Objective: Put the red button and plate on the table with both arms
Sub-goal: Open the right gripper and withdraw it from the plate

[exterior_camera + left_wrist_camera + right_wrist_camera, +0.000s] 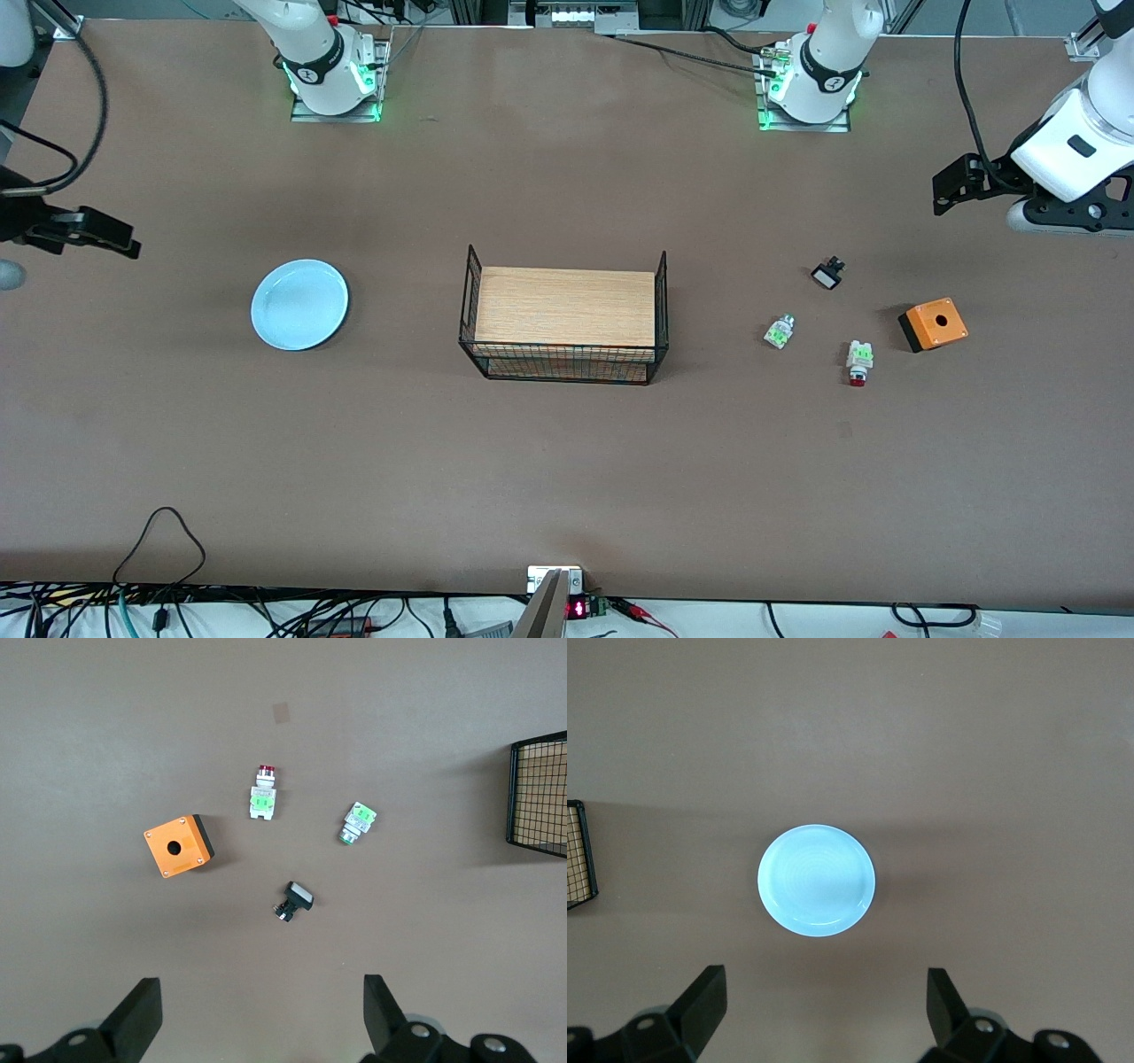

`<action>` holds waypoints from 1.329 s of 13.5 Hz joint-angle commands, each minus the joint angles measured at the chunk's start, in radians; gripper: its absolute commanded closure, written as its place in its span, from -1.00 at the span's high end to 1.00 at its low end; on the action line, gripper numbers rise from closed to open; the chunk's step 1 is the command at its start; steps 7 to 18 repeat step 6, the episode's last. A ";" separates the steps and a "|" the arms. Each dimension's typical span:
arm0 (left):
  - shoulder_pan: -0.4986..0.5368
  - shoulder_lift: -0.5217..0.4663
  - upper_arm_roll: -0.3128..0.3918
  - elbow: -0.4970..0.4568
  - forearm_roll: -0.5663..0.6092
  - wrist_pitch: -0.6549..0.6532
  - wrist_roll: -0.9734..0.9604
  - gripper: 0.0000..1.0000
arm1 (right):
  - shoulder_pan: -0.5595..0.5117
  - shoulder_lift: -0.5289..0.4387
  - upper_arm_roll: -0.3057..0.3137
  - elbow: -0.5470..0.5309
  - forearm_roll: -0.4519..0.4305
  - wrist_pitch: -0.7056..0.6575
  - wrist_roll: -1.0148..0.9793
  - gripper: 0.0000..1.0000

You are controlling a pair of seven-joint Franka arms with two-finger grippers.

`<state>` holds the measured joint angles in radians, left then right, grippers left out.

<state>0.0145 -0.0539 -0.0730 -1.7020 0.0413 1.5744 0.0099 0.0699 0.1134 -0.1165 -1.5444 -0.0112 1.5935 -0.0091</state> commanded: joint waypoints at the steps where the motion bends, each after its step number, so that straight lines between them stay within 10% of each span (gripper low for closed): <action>1: -0.002 0.019 -0.002 0.035 0.020 -0.021 0.009 1.00 | 0.002 -0.081 0.001 -0.085 -0.010 0.022 0.036 1.00; 18: 0.008 0.019 -0.001 0.033 0.014 -0.024 -0.002 1.00 | 0.002 -0.090 0.001 -0.075 0.000 -0.010 0.035 1.00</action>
